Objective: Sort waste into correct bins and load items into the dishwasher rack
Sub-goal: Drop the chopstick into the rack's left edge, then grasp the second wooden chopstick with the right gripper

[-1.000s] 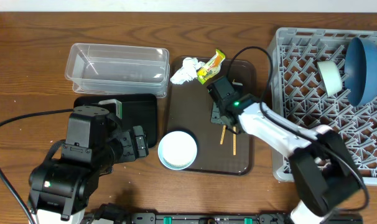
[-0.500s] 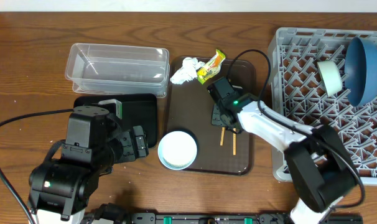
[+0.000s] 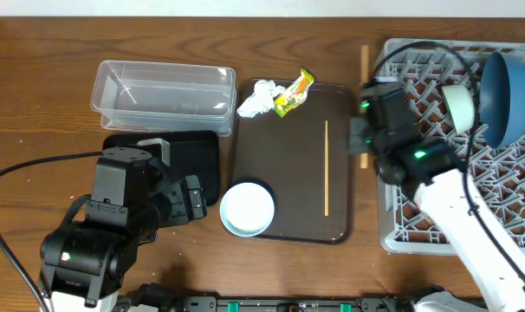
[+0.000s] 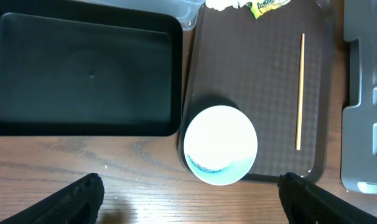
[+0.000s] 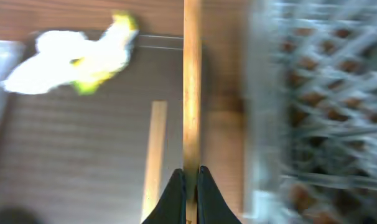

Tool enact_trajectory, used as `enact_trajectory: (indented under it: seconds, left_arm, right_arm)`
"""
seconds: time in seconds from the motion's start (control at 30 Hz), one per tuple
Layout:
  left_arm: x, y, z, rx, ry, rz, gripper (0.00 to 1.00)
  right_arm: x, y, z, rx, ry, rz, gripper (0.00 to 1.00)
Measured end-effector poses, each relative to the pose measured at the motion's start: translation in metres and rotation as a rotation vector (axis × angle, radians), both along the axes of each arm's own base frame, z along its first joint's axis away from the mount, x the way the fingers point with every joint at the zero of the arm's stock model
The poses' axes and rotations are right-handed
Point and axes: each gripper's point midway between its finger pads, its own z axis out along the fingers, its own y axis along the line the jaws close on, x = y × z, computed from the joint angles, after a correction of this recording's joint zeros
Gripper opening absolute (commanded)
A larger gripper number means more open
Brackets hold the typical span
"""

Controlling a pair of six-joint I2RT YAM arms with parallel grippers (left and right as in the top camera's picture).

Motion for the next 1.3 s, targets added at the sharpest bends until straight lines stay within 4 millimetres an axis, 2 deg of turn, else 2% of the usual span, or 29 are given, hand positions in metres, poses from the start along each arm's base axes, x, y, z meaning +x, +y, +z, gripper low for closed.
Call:
enact_trajectory:
  seconds: [0.13, 0.2, 0.3, 0.33, 0.4, 0.47, 0.53, 0.67, 0.77, 0.8, 0.93, 1.0, 1.07, 1.17, 1.2, 1.3]
  left_arm:
    - [0.000, 0.000, 0.000, 0.000, 0.000, 0.000, 0.92]
    - [0.000, 0.000, 0.000, 0.000, 0.000, 0.000, 0.92]
    - [0.000, 0.000, 0.000, 0.000, 0.000, 0.000, 0.92]
    - [0.000, 0.000, 0.000, 0.000, 0.000, 0.000, 0.92]
    - [0.000, 0.000, 0.000, 0.000, 0.000, 0.000, 0.92]
    - [0.000, 0.000, 0.000, 0.000, 0.000, 0.000, 0.92]
    - [0.000, 0.000, 0.000, 0.000, 0.000, 0.000, 0.92]
    - [0.000, 0.000, 0.000, 0.000, 0.000, 0.000, 0.92]
    - [0.000, 0.000, 0.000, 0.000, 0.000, 0.000, 0.92]
    - [0.000, 0.000, 0.000, 0.000, 0.000, 0.000, 0.92]
    - [0.000, 0.000, 0.000, 0.000, 0.000, 0.000, 0.92]
    - [0.000, 0.000, 0.000, 0.000, 0.000, 0.000, 0.92]
    - [0.000, 0.000, 0.000, 0.000, 0.000, 0.000, 0.92]
    - [0.000, 0.000, 0.000, 0.000, 0.000, 0.000, 0.92]
    - [0.000, 0.000, 0.000, 0.000, 0.000, 0.000, 0.92]
    - [0.000, 0.000, 0.000, 0.000, 0.000, 0.000, 0.92]
  right_arm:
    - [0.011, -0.048, -0.018, -0.065, 0.057, -0.054, 0.01]
    - [0.015, -0.064, -0.029, -0.073, 0.090, -0.059, 0.01]
    - [0.021, -0.077, -0.045, -0.069, 0.130, -0.056, 0.01]
    - [0.022, -0.079, -0.051, -0.067, 0.144, -0.051, 0.06]
    - [0.023, -0.081, -0.059, -0.062, 0.165, -0.035, 0.27]
    - [0.023, -0.075, -0.065, -0.052, 0.181, 0.003, 0.40]
    - [0.022, -0.068, -0.066, -0.036, 0.191, 0.034, 0.48]
    - [0.013, -0.042, -0.063, 0.011, 0.202, 0.117, 0.54]
    - [0.007, -0.009, -0.053, 0.040, 0.180, 0.200, 0.50]
    - [0.002, 0.008, -0.048, 0.056, 0.171, 0.234, 0.47]
    - [-0.015, 0.047, -0.050, 0.100, 0.200, 0.282, 0.40]
    - [-0.024, 0.057, -0.058, 0.104, 0.244, 0.261, 0.37]
    - [-0.032, 0.062, -0.074, 0.091, 0.305, 0.206, 0.37]
    - [-0.036, 0.065, -0.102, 0.068, 0.376, 0.134, 0.37]
    - [-0.036, 0.069, -0.116, 0.065, 0.405, 0.114, 0.36]
    - [-0.038, 0.073, -0.137, 0.063, 0.452, 0.089, 0.30]
